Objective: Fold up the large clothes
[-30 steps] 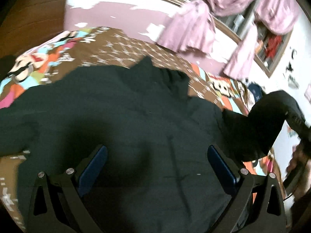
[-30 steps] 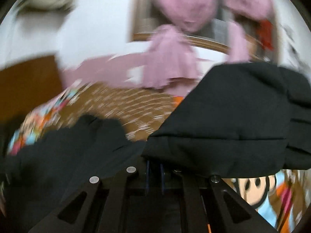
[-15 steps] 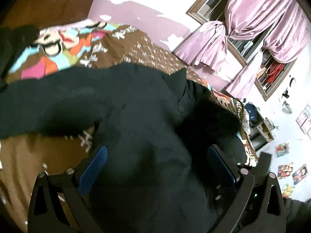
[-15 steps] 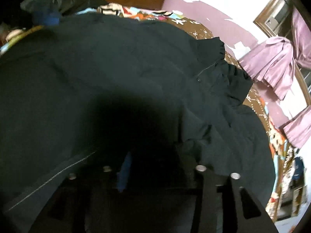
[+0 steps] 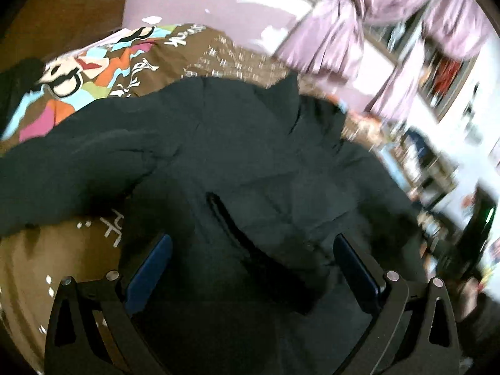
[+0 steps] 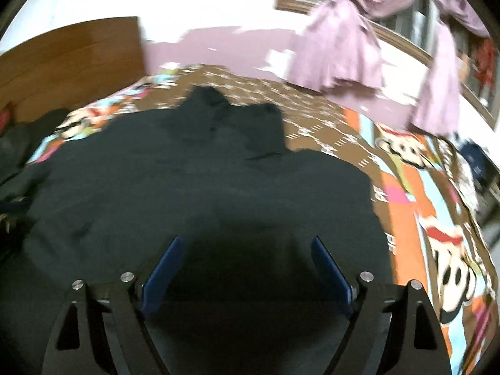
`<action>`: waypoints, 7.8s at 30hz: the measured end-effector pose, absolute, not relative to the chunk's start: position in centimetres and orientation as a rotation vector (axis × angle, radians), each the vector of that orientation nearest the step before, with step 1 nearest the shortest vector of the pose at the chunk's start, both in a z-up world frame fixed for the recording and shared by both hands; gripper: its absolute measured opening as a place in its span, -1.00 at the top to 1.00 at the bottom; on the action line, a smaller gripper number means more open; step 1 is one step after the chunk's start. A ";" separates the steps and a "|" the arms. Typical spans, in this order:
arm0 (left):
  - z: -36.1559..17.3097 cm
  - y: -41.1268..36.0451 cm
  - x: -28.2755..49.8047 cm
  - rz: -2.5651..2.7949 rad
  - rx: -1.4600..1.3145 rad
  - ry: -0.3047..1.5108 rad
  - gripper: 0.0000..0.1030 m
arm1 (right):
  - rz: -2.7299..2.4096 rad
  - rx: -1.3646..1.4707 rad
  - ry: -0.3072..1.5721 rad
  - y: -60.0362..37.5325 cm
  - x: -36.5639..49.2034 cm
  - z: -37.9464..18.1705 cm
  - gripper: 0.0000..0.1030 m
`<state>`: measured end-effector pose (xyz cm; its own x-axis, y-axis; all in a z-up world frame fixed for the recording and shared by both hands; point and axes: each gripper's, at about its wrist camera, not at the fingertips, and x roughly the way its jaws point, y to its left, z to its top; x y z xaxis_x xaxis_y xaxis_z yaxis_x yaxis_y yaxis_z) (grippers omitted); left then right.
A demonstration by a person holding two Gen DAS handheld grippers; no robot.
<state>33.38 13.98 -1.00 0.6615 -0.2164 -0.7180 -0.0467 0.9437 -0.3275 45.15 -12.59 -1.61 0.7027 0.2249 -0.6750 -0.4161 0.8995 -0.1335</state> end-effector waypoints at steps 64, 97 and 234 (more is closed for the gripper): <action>-1.0 40.4 17.3 0.639 -0.841 0.206 0.90 | 0.704 -0.162 0.683 3.0 38.8 -3.7 -1.00; 6.1 0.4 35.6 -0.323 -0.102 0.627 0.90 | 0.541 0.439 0.689 -22.0 42.5 -3.6 -1.00; 2.6 8.3 63.1 -0.029 -0.237 0.846 0.92 | 0.460 0.337 0.797 -14.3 67.1 -1.5 -0.01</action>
<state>63.07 8.33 2.59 0.6641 -0.1197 -0.7379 -0.0684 0.9732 -0.2195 67.10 -14.27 -1.46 0.6096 0.5136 -0.6038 -0.2659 0.8500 0.4546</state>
